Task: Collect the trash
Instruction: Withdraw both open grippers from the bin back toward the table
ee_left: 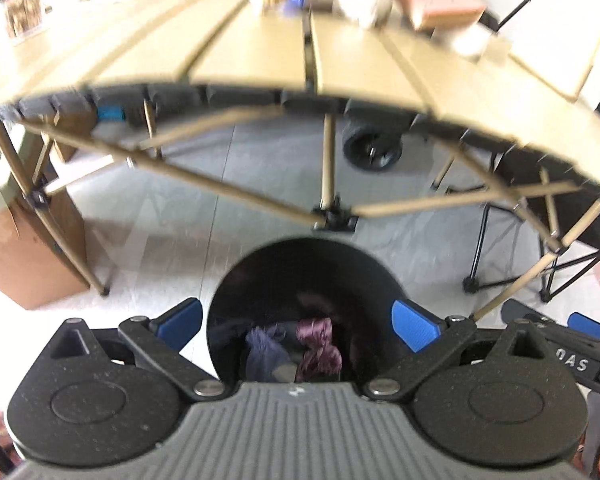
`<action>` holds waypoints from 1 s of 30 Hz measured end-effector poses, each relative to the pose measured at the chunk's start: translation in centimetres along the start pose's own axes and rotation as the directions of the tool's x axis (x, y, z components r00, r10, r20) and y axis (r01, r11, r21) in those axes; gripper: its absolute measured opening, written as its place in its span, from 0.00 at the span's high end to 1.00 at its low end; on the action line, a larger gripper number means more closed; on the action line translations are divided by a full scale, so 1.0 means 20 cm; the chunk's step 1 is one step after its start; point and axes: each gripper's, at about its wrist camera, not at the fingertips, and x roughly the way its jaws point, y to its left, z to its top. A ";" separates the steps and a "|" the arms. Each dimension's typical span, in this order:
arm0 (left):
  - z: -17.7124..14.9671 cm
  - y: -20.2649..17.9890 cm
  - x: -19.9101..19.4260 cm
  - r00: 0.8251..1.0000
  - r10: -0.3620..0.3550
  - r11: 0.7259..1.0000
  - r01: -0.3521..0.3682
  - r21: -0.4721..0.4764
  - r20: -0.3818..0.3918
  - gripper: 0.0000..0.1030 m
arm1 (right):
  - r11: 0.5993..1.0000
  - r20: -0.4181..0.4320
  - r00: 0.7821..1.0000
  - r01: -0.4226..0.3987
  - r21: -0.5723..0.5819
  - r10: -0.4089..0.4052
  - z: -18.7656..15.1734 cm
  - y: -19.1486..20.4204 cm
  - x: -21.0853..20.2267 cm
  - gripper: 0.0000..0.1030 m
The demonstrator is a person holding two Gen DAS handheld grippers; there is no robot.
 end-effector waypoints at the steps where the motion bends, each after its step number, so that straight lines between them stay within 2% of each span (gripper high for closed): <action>1: 0.00 -0.01 -0.03 1.000 -0.002 1.000 0.001 0.005 0.023 0.00 | 1.000 0.012 1.000 -0.002 -0.007 0.002 0.00 0.01 -0.02 0.00; 5: 0.01 -0.02 -0.16 0.992 -0.014 1.000 0.011 0.029 0.123 0.00 | 0.999 0.071 0.997 -0.009 -0.046 0.012 0.02 0.08 -0.12 0.00; 11: 0.06 -0.01 -0.30 0.978 -0.031 0.999 0.027 0.021 0.209 0.00 | 0.997 0.170 0.985 -0.014 -0.079 0.027 0.07 0.12 -0.32 0.00; 16: 0.09 0.01 -0.43 0.956 -0.040 0.999 0.037 0.016 0.290 0.00 | 0.995 0.262 0.965 0.000 -0.099 0.026 0.13 0.15 -0.45 0.00; 23: 0.16 0.04 -0.56 0.921 -0.034 0.999 0.032 0.012 0.387 0.00 | 0.994 0.328 0.944 0.002 -0.107 0.033 0.21 0.17 -0.55 0.00; 30: 0.29 0.07 -0.61 0.900 -0.018 1.000 0.027 -0.015 0.436 0.00 | 0.991 0.380 0.922 -0.030 -0.131 0.078 0.29 0.24 -0.59 0.00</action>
